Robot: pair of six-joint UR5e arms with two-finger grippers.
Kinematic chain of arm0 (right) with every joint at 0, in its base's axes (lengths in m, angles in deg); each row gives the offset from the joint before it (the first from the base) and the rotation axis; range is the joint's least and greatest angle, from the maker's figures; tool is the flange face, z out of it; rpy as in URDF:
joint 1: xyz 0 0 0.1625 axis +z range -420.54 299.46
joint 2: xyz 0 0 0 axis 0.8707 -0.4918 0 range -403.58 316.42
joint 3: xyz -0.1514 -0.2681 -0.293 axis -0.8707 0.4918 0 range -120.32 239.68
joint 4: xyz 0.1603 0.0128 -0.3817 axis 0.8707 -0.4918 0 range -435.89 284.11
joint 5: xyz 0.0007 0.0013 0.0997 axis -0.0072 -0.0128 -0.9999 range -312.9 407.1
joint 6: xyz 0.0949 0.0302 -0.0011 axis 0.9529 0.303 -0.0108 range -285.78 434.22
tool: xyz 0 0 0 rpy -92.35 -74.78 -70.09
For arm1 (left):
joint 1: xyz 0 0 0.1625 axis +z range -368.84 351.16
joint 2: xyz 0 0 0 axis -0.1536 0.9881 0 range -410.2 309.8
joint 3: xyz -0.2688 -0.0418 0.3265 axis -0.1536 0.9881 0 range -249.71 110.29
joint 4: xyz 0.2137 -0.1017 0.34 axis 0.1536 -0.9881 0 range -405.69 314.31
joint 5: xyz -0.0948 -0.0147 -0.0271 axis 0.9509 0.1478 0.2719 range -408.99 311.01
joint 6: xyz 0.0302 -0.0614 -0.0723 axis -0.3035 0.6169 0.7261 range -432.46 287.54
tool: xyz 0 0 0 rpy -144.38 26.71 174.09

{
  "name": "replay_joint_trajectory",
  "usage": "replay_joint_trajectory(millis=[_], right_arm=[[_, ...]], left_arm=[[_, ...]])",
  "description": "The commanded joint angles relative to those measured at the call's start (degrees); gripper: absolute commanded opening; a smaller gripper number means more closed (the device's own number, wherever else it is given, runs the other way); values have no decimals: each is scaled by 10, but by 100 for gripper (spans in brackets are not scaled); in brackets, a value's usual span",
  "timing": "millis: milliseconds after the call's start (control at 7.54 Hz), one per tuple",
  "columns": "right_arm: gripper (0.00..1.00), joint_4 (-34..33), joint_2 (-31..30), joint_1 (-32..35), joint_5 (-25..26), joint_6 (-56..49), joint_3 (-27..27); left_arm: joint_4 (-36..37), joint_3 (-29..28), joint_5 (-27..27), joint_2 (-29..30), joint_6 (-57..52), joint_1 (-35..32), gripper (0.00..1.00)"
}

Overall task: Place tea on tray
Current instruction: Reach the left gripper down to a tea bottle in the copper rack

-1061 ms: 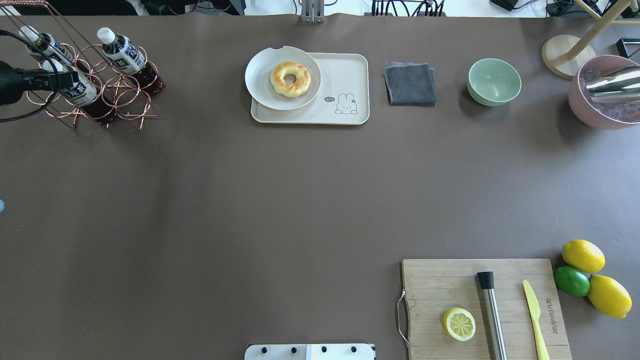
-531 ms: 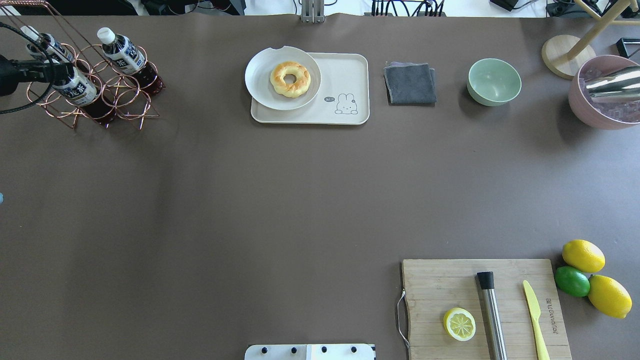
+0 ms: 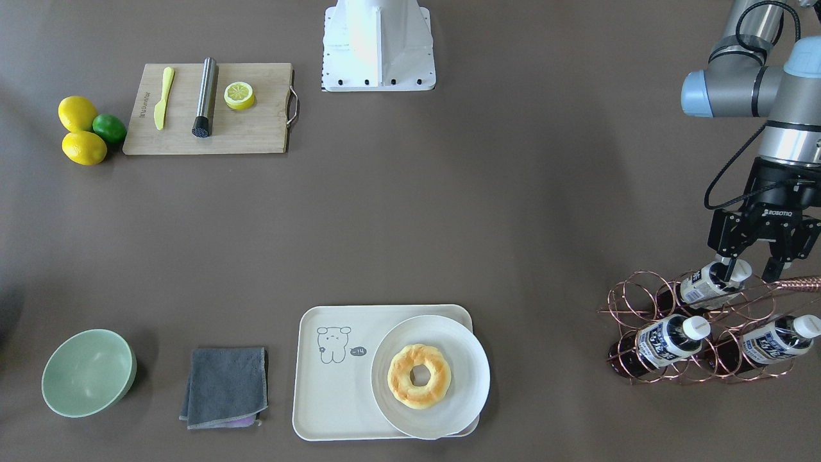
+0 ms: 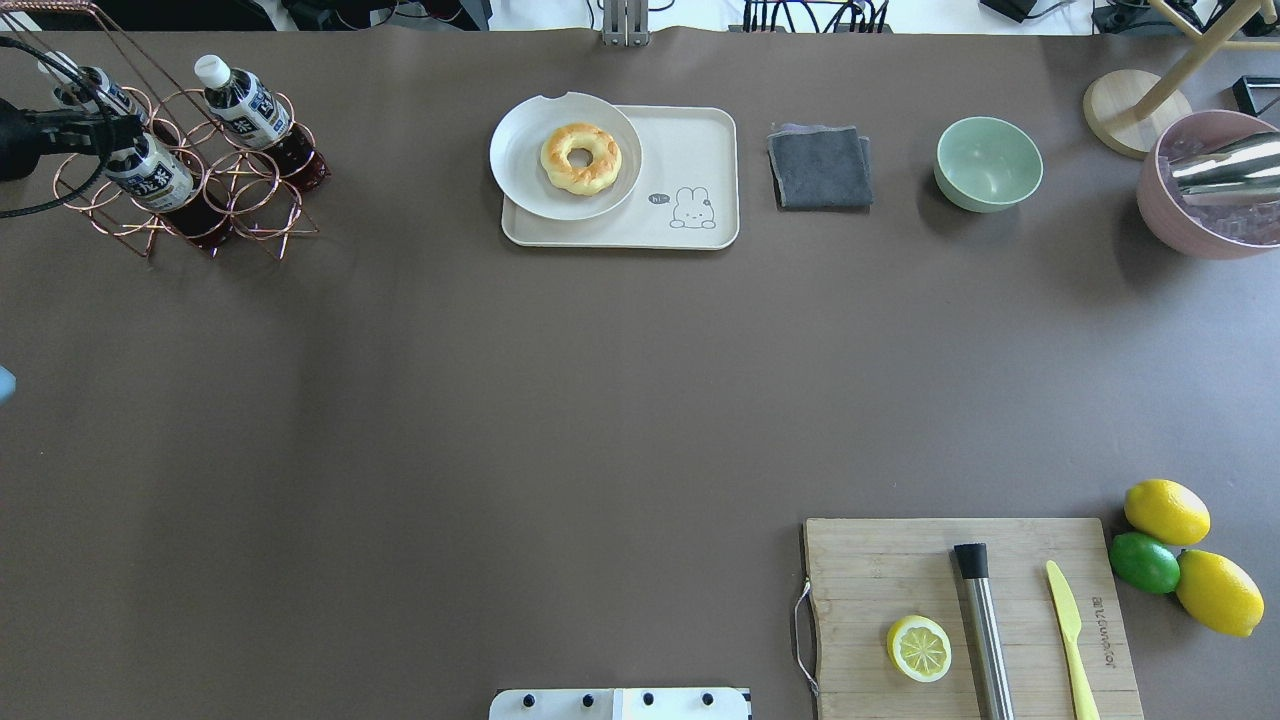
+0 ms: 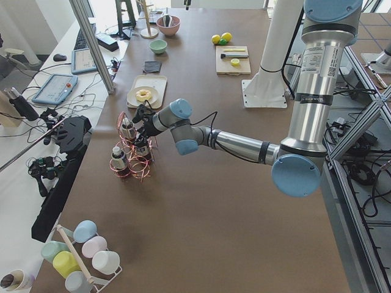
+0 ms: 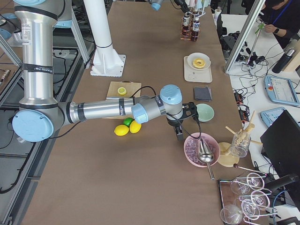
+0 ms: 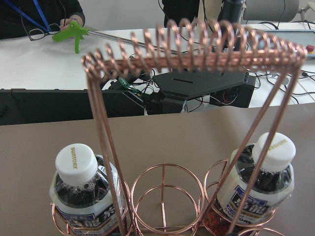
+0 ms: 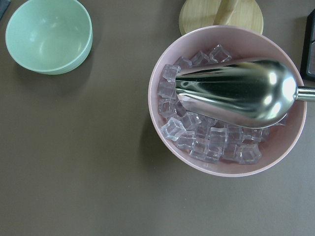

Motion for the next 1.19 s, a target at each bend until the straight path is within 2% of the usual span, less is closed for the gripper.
replay_joint_trajectory(millis=[0, 663, 929, 1061], right_arm=[[100, 0, 0, 0, 0, 0, 0], [100, 0, 0, -1, 0, 0, 2], [100, 0, 0, 0, 0, 0, 2], [100, 0, 0, 0, 0, 0, 2]], left_arm=[[-1, 2, -4, -1, 1, 1, 74], [-11, 5, -19, -6, 2, 8, 69], [-13, 5, -20, -8, 1, 8, 51], [-14, 5, -20, -10, 1, 8, 36]])
